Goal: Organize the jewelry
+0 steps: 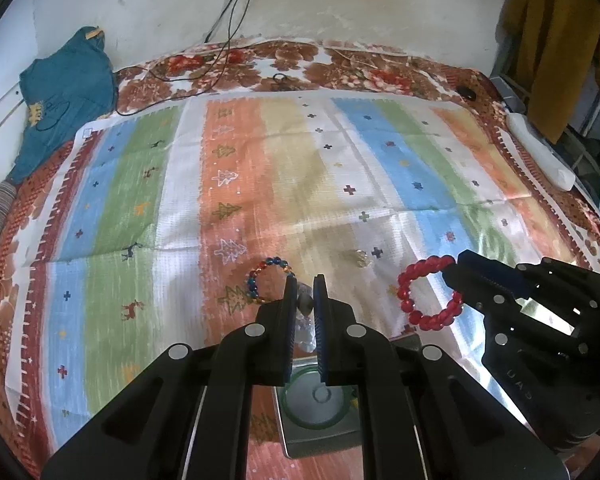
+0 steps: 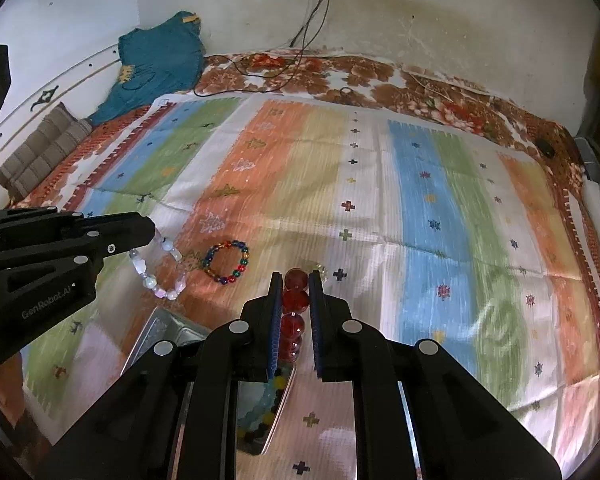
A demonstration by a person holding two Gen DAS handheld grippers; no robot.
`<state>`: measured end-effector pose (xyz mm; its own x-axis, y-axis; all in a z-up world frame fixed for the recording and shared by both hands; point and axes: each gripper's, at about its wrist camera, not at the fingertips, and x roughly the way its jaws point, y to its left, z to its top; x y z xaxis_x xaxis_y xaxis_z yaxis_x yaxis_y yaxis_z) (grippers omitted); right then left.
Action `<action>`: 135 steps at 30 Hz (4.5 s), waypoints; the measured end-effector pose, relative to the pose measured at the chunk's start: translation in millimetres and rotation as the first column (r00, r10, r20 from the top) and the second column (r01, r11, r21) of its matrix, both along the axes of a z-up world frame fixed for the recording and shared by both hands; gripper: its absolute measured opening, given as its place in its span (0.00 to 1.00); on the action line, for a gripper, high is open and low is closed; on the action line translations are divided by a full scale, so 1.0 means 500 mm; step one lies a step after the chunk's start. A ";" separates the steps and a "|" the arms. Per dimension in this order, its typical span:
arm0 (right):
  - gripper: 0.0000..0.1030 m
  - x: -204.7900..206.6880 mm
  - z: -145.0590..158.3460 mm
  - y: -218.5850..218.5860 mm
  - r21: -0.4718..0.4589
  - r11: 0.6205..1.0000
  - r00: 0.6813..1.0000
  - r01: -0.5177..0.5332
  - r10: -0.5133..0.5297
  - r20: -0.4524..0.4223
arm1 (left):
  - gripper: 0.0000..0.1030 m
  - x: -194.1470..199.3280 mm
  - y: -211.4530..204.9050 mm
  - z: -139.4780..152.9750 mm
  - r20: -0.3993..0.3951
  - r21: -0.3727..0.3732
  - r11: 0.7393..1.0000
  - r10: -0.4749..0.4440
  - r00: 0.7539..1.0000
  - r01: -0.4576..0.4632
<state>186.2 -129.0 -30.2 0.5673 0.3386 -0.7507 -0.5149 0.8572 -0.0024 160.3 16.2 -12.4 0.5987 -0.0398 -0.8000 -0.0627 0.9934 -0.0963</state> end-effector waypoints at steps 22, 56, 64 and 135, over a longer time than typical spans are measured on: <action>0.14 -0.089 0.010 -0.015 0.025 0.999 0.999 -0.047 0.048 -0.012 | 0.08 -0.098 -0.024 0.015 0.020 -0.027 0.999 -0.025 0.999 0.026; 0.50 -0.037 -0.038 -0.039 0.001 1.000 0.997 0.030 -0.030 -0.074 | 0.57 -0.095 0.072 -0.047 -0.080 -0.046 0.988 0.145 0.986 -0.149; 0.58 -0.011 -0.046 -0.035 -0.004 0.999 0.995 0.045 -0.045 -0.089 | 0.64 -0.065 0.085 -0.070 -0.102 -0.010 0.986 0.167 0.981 -0.168; 0.68 0.246 -0.258 0.066 -0.144 0.988 0.956 0.058 -0.097 -0.277 | 0.70 0.177 0.122 -0.275 -0.284 0.042 0.996 0.085 0.955 -0.077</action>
<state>309.1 -96.2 -159.3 0.3459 0.1882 -0.9192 -0.4430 0.8964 0.0169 248.7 77.1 -149.8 0.3453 0.0262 -0.9381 -0.1635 0.9860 -0.0326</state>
